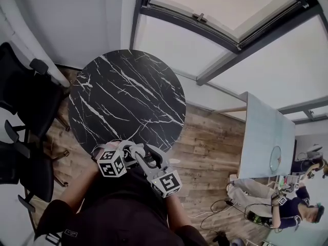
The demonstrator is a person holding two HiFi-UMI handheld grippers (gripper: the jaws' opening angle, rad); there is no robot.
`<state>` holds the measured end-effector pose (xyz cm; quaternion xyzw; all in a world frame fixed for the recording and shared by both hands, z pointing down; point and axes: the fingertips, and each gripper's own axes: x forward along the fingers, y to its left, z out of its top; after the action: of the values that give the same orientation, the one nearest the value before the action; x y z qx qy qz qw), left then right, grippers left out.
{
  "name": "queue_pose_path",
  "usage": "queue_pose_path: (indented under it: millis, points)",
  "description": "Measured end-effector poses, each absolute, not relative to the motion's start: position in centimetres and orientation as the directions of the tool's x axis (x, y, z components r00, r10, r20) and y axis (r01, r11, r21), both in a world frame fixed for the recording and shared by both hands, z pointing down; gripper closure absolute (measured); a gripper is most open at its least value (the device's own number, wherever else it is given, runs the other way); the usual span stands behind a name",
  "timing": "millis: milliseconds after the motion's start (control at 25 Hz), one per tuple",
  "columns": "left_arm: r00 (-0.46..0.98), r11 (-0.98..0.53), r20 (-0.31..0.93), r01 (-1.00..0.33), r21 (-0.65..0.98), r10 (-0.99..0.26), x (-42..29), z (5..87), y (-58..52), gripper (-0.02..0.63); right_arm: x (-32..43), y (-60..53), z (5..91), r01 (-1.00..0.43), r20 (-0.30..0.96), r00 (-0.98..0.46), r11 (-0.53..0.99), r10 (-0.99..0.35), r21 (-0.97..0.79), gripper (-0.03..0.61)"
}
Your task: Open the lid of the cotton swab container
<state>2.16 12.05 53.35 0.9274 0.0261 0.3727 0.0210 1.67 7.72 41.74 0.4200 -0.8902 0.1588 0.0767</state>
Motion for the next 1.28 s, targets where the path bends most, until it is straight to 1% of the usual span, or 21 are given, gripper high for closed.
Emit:
queue_pose_path:
  millis: [240, 520, 1280]
  points:
    - [0.715, -0.996, 0.694, 0.062, 0.064, 0.089, 2.2, 53.5, 12.8, 0.364, 1.6, 7.5, 41.8, -0.777, 0.273, -0.630, 0.593, -0.727, -0.211, 0.416]
    - [0.720, -0.992, 0.684, 0.109, 0.057, 0.119, 2.1, 53.5, 13.6, 0.364, 1.7, 7.4, 41.9, -0.790, 0.285, -0.612, 0.580, -0.738, -0.197, 0.460]
    - [0.731, -0.982, 0.661, 0.183, 0.052, 0.171, 2.3, 53.0, 14.6, 0.364, 1.1, 6.2, 43.6, -0.779, 0.340, -0.626, 0.590, -0.702, -0.214, 0.463]
